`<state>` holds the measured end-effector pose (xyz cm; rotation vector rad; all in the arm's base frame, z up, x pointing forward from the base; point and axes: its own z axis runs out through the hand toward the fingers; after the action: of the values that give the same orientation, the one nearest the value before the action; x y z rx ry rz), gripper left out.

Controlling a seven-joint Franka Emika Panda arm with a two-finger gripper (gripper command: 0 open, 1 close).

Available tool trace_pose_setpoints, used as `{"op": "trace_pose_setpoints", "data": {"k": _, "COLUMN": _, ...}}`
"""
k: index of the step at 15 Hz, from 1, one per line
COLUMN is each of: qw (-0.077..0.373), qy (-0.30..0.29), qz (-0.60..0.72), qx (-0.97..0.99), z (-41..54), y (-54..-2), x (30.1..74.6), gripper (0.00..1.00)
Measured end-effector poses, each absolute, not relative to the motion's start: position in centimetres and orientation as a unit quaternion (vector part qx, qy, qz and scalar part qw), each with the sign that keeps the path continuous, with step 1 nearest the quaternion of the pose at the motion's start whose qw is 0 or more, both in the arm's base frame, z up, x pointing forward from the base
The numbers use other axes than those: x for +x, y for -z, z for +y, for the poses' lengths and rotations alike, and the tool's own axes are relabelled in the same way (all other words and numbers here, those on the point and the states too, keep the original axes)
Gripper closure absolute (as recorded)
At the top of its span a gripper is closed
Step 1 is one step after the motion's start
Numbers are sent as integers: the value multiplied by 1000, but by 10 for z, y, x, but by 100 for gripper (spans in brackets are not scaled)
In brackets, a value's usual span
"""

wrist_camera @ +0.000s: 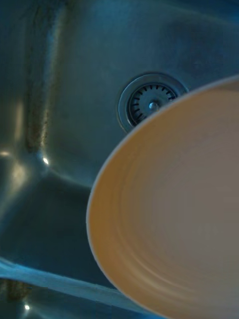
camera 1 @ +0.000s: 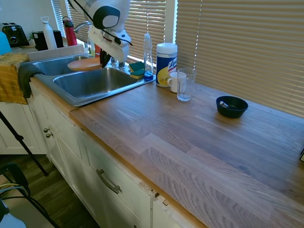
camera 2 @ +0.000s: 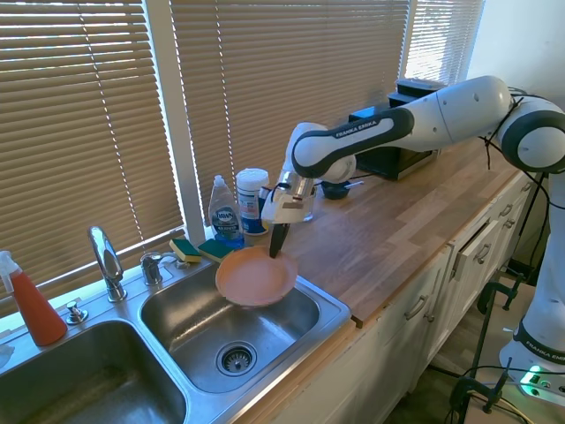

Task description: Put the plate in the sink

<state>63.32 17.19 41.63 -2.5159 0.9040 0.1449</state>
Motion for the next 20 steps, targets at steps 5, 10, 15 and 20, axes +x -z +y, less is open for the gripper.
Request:
{"op": "trace_pose_setpoints", "data": {"k": 5, "qw": 188, "qy": -46, "qz": 317, "qx": -928, "z": 251, "y": -375, "x": 654, "gripper": 100}}
{"op": "trace_pose_setpoints", "data": {"k": 10, "qw": 152, "qy": -51, "qz": 331, "qx": -930, "z": 280, "y": -303, "x": 672, "gripper": 100}}
{"op": "trace_pose_setpoints", "data": {"k": 15, "qw": 125, "qy": -68, "qz": 356, "qx": -924, "z": 288, "y": -242, "x": 682, "gripper": 100}}
{"op": "trace_pose_setpoints", "data": {"k": 20, "qw": 117, "qy": -78, "qz": 369, "qx": -919, "z": 291, "y": -221, "x": 691, "gripper": 0}}
